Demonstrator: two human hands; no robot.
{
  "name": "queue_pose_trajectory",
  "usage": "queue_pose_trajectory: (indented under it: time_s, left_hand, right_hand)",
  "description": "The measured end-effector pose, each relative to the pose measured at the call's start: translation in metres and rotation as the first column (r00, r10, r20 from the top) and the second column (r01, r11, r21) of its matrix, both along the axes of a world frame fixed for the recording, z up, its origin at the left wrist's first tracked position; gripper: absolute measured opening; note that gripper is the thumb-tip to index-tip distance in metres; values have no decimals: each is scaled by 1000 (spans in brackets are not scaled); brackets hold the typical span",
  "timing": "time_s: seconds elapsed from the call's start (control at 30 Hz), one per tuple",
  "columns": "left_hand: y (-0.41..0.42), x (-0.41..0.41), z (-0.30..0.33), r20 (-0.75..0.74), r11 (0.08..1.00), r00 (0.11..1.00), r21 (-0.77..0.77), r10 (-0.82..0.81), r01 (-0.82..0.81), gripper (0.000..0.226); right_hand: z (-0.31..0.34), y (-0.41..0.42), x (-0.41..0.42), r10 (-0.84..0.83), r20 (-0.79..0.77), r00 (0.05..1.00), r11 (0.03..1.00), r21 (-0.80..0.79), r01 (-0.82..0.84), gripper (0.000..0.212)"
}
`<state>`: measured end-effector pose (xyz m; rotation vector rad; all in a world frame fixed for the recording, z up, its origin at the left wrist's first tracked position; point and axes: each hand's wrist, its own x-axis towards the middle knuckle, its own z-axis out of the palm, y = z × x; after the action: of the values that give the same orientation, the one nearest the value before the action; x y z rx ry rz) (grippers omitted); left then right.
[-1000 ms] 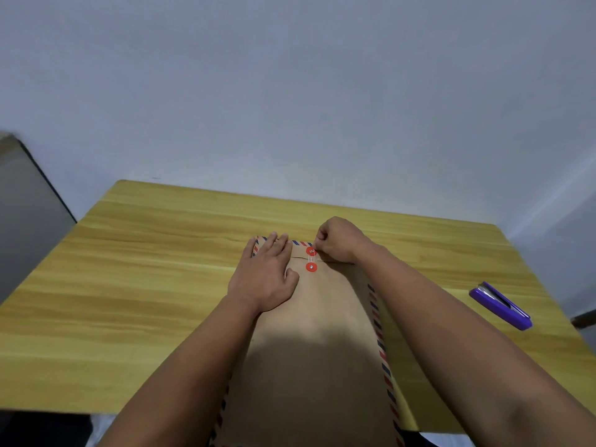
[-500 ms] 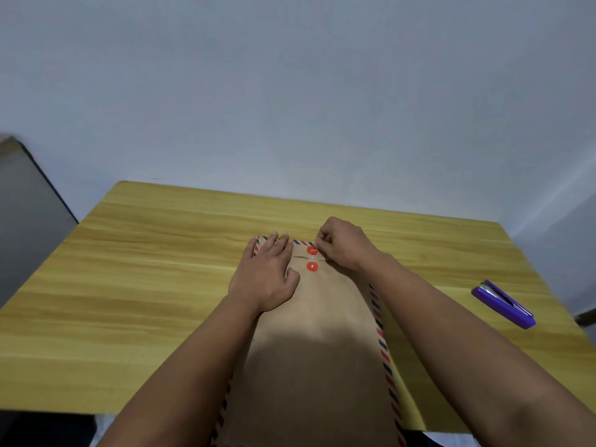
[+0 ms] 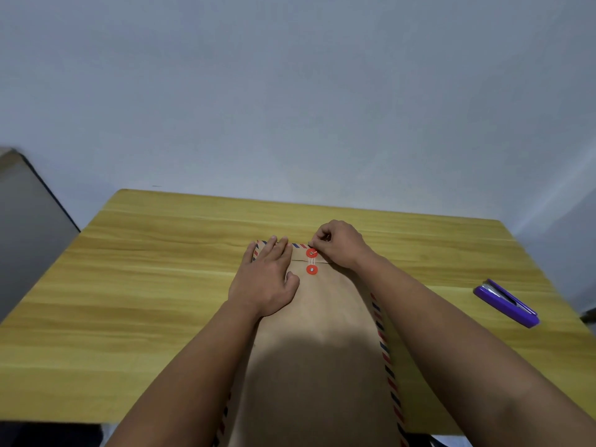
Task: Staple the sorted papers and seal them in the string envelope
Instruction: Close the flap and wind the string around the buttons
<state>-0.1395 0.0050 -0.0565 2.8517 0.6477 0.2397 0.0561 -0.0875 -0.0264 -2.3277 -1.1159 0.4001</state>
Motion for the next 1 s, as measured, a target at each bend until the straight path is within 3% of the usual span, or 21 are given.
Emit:
queue_pose_trajectory:
  time_s: [0.1, 0.23, 0.43, 0.63, 0.8, 1.0]
  left_hand:
    - [0, 0, 1, -1, 1000, 1000, -5, 0, 0, 70]
    - [0, 1, 0, -11, 1000, 1000, 3, 9, -9, 70]
    - [0, 0, 0, -22, 1000, 1000, 19, 16, -16, 70]
    - [-1, 0, 0, -21, 998, 998, 7, 55, -55, 71]
    - [0, -1, -2, -17, 989, 990, -21, 144, -144, 71]
    - [-4, -6, 1, 46, 978, 979, 50, 201, -203, 74]
  right_hand:
    - [4, -6, 4, -24, -66, 998, 997, 69, 29, 18]
    - [17, -24, 13, -20, -85, 996, 1000, -1, 20, 21]
    - [27, -58, 34, -119, -357, 927, 992, -76, 98, 17]
    - [30, -82, 40, -207, -486, 849, 978, -79, 193, 25]
    - [37, -99, 35, -226, -568, 792, 966, -26, 257, 23]
    - [45, -114, 20, -269, -565, 780, 950, -24, 311, 23]
